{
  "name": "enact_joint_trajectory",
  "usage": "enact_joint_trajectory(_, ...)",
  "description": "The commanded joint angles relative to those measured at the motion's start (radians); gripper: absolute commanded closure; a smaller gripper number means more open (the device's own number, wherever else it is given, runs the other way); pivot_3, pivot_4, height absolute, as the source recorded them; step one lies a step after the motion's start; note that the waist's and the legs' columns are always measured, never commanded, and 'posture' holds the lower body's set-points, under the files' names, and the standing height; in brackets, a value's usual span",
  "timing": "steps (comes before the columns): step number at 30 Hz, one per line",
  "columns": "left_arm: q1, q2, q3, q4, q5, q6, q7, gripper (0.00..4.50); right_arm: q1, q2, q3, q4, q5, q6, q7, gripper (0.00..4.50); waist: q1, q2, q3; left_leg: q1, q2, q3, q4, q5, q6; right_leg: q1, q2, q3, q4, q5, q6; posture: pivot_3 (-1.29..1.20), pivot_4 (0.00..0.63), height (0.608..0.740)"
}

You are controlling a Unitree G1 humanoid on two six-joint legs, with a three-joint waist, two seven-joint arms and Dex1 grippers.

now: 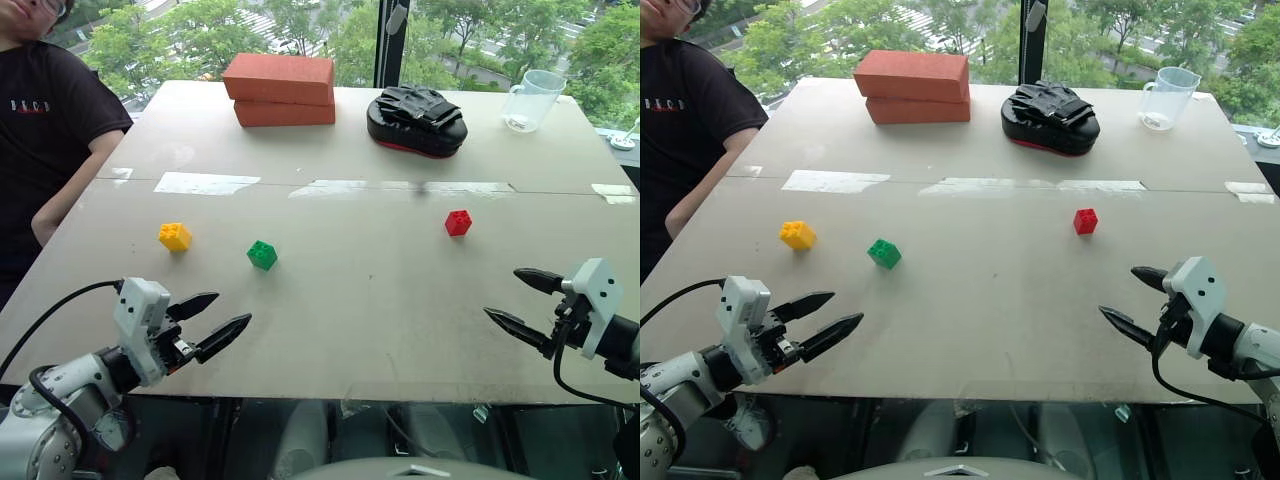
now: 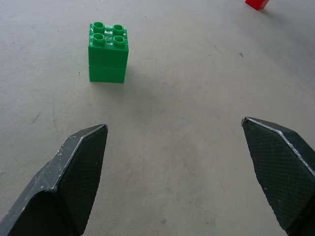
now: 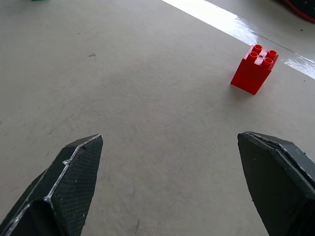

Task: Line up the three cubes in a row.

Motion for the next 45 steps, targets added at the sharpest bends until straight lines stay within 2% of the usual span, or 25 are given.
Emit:
enact_joint_trajectory(1,0.001,0.014,0.017,-0.022,0.007,-0.027,-0.015,0.03,-0.01,0.004,-0.01,-0.029,0.006,-0.007,-0.018,0.0,0.0,0.0,0.0,0.0,0.0,0.0,0.0,0.0,0.0,0.0,0.0,0.0,0.0,0.0,0.0,0.0,0.15,0.737)
enact_joint_trajectory(8,-0.004,0.034,0.006,-0.087,-0.004,-0.035,-0.043,0.03,-0.109,0.01,0.059,-0.048,-0.017,0.055,-0.12,0.0,-0.001,0.0,0.0,0.0,0.0,0.0,0.0,0.0,0.0,0.0,0.0,0.0,0.0,0.0,0.0,0.0,0.15,0.737)
enact_joint_trajectory(13,-0.065,0.076,-0.033,-0.2,-0.043,0.005,-0.03,0.03,-0.334,-0.012,0.185,-0.038,-0.05,0.31,-0.279,0.0,-0.001,0.0,0.0,0.0,0.0,0.0,0.001,0.0,0.0,0.0,0.0,0.001,0.001,0.0,-0.001,0.0,0.15,0.737)
enact_joint_trajectory(18,-0.137,0.118,-0.061,-0.263,-0.098,0.054,-0.012,0.03,-0.481,0.019,0.293,0.061,-0.124,0.341,-0.342,0.0,0.0,0.001,0.0,0.0,0.0,0.0,0.0,0.0,0.0,0.0,0.001,0.001,0.001,0.002,0.002,0.0,0.15,0.737)
enact_joint_trajectory(30,-0.226,0.168,-0.066,-0.292,-0.186,0.11,0.019,0.03,-0.806,0.217,0.423,0.397,-0.229,0.472,-0.479,0.0,-0.012,0.001,0.001,-0.001,-0.001,0.0,0.0,0.0,0.0,-0.002,0.001,0.002,0.001,0.002,0.003,0.0,0.15,0.737)
enact_joint_trajectory(38,-0.22,0.172,-0.044,-0.292,-0.187,0.108,0.029,0.03,-0.903,0.326,0.425,0.505,-0.303,0.485,-0.572,0.0,-0.021,0.001,0.001,-0.002,-0.001,0.0,-0.001,0.0,0.0,-0.002,0.001,0.001,0.001,0.002,0.003,0.0,0.15,0.737)
enact_joint_trajectory(42,-0.214,0.17,-0.038,-0.296,-0.192,0.107,0.034,0.0,-0.918,0.334,0.414,0.544,-0.325,0.482,-0.586,1.02,-0.024,0.001,0.001,-0.002,-0.001,0.0,-0.001,0.0,0.0,-0.002,0.001,0.001,0.001,0.002,0.003,0.0,0.15,0.737)
enact_joint_trajectory(43,-0.211,0.169,-0.037,-0.298,-0.192,0.107,0.035,0.0,-0.919,0.333,0.412,0.55,-0.325,0.48,-0.58,1.63,-0.025,0.001,0.001,-0.002,-0.001,0.0,-0.001,0.0,0.0,-0.002,0.001,0.001,0.001,0.002,0.003,0.0,0.15,0.737)
enact_joint_trajectory(44,-0.207,0.169,-0.035,-0.299,-0.192,0.106,0.035,0.0,-0.919,0.331,0.412,0.553,-0.325,0.477,-0.574,1.85,-0.025,0.001,0.001,-0.002,-0.001,0.0,-0.001,0.0,0.0,-0.002,0.001,0.001,0.001,0.002,0.003,0.0,0.15,0.737)
enact_joint_trajectory(45,-0.204,0.17,-0.035,-0.299,-0.191,0.105,0.035,0.0,-0.919,0.331,0.413,0.555,-0.325,0.474,-0.569,2.26,-0.026,0.001,0.001,-0.002,-0.001,0.0,-0.001,0.0,0.0,-0.003,0.001,0.001,0.001,0.002,0.003,0.0,0.15,0.737)
